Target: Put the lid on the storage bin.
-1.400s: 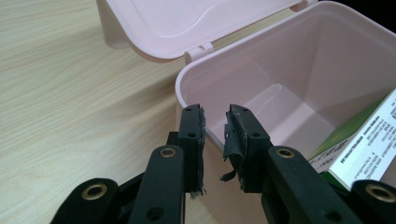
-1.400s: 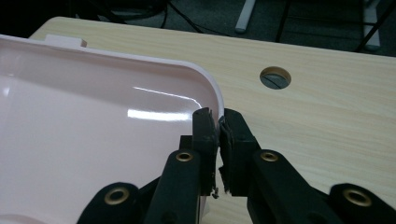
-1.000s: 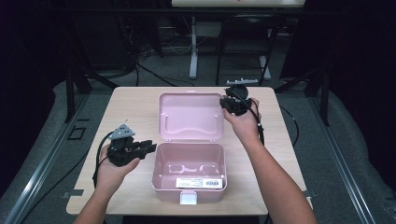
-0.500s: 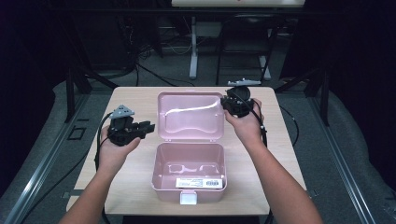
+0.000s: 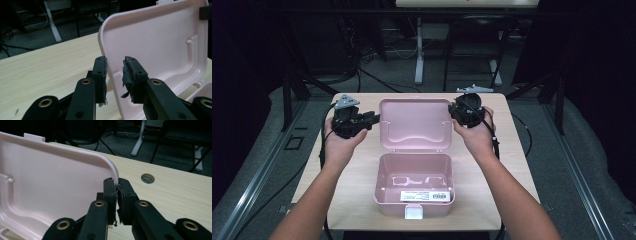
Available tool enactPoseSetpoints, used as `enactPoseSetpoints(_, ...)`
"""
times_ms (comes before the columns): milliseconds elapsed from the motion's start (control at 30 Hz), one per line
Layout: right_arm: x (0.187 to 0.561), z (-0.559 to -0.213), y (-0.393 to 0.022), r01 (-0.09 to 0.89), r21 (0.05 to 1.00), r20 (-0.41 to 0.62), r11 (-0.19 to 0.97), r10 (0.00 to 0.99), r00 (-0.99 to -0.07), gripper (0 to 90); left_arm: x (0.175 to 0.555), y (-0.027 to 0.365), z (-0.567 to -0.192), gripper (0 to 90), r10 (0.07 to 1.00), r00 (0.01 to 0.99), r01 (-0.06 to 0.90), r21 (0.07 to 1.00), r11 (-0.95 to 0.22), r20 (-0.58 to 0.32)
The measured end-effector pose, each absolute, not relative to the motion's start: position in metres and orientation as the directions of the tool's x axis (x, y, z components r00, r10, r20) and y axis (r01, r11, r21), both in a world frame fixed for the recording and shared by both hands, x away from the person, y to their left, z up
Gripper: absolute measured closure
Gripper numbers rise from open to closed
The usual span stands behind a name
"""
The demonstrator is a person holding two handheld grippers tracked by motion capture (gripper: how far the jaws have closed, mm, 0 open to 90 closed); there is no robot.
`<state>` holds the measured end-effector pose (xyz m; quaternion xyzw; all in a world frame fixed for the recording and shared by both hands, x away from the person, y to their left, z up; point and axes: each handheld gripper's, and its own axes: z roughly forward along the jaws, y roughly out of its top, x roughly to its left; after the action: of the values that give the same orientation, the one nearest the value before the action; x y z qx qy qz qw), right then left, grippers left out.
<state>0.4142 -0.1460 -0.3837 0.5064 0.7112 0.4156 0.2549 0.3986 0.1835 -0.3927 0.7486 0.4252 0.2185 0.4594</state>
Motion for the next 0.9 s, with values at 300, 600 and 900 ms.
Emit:
enactPoseSetpoints(300, 0.411, -0.383, -0.148, 0.497, 0.856, 0.063, 0.139, 0.928, -0.368, 85.4, 0.413, 0.173, -0.386, 71.6, 0.872, 0.488, 0.435, 0.875, -0.210, -0.033)
enactPoseSetpoints(600, 0.407, -0.382, -0.149, 0.483, 0.865, 0.061, 0.138, 0.925, -0.375, 85.4, 0.422, 0.171, -0.388, 79.0, 0.874, 0.483, 0.465, 0.862, -0.201, -0.058)
enactPoseSetpoints(900, 0.404, -0.381, -0.150, 0.480, 0.868, 0.073, 0.127, 0.923, -0.377, 85.2, 0.415, 0.171, -0.385, 83.8, 0.868, 0.493, 0.443, 0.874, -0.198, -0.054)
